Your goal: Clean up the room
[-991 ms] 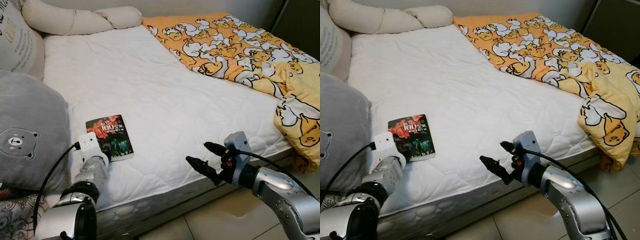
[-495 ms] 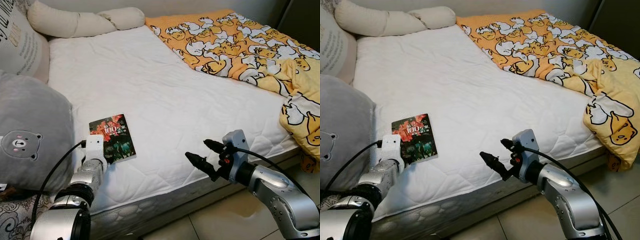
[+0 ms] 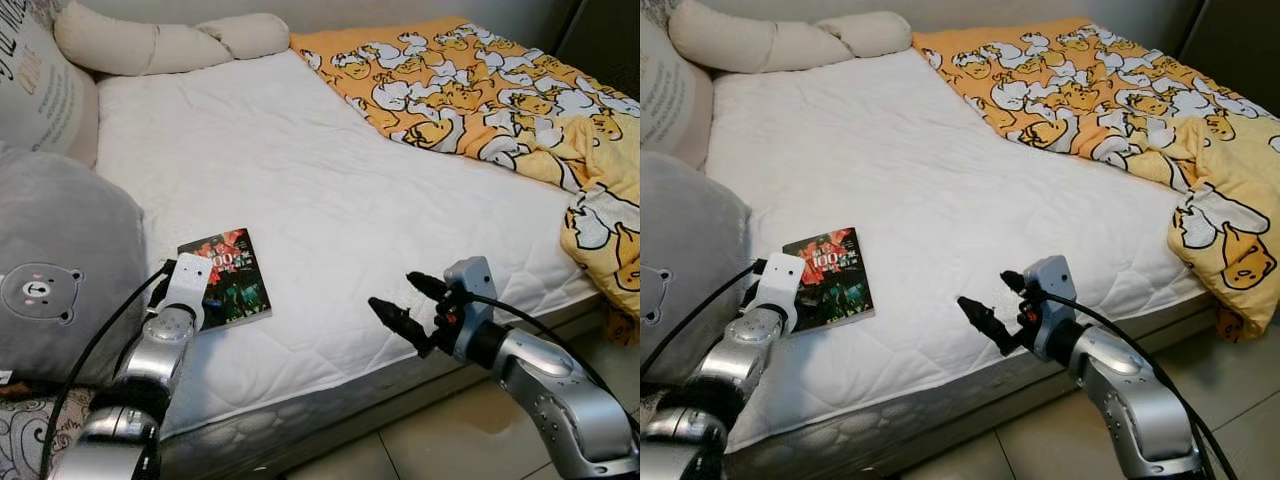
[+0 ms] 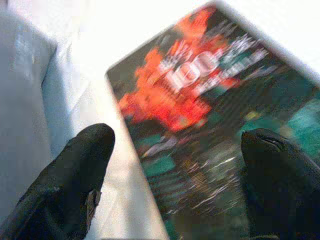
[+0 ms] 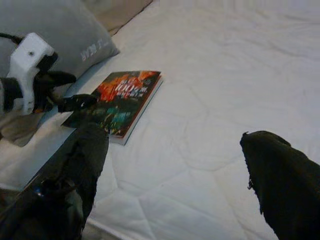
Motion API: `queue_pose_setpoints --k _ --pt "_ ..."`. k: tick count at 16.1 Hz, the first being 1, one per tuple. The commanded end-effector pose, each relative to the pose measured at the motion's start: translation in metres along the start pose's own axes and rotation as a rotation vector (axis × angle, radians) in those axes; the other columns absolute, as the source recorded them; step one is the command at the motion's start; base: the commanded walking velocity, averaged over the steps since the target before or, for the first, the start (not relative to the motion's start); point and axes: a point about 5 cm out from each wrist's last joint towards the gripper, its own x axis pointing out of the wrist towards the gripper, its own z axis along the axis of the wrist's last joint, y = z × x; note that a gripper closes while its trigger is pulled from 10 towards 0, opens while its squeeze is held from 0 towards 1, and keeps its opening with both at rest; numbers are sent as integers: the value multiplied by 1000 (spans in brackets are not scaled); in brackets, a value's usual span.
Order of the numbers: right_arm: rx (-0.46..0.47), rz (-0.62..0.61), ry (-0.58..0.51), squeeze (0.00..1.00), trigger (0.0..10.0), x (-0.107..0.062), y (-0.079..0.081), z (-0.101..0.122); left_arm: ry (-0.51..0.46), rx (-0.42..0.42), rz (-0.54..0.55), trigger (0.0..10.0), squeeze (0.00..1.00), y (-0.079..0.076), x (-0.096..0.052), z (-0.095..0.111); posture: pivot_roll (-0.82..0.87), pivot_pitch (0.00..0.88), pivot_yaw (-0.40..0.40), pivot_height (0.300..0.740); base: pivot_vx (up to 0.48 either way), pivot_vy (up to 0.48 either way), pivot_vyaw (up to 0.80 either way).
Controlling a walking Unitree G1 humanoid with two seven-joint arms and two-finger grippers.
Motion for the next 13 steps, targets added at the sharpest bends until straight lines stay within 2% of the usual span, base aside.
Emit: queue_pose_setpoints --k 1,2,3,4,5,7,8,10,13 --pt "-5 -14 -1 0 10000 0 -2 -1 -68 -20 -24 10000 1000 -1 -1 12 -76 0 36 740 0 0 0" --pt "-5 -32 -13 0 10000 1 -2 -1 -157 -111 -43 10000 1000 -3 -5 25 -74 0 37 740 0 0 0" --pt "-12 -110 -31 0 10000 3 -4 -3 -239 -215 -72 10000 1000 -4 -14 42 -67 0 42 740 0 0 0" --pt "-16 -171 -46 0 10000 5 -6 -4 -321 -220 -113 10000 1000 -5 -25 56 -61 0 40 740 0 0 0" --pt "7 -218 -68 0 10000 6 -8 -5 -357 -197 -123 10000 1000 -6 -31 61 -52 0 35 740 0 0 0" --pt "62 -282 -100 0 10000 7 -9 -5 -377 -176 -109 10000 1000 -6 -39 65 -42 0 27 740 0 0 0" --pt "114 -376 -109 0 10000 7 -11 -10 -398 -140 -103 10000 1000 -7 -46 69 -20 0 8 740 0 -412 0" --pt "119 -443 -132 0 10000 7 -11 -13 -391 -150 -107 10000 1000 -7 -53 71 -16 0 2 740 0 -433 0" --pt "147 -532 -157 0 10000 6 -12 -16 -348 -149 -78 10000 1000 -3 -58 61 -21 0 9 740 0 -433 0"
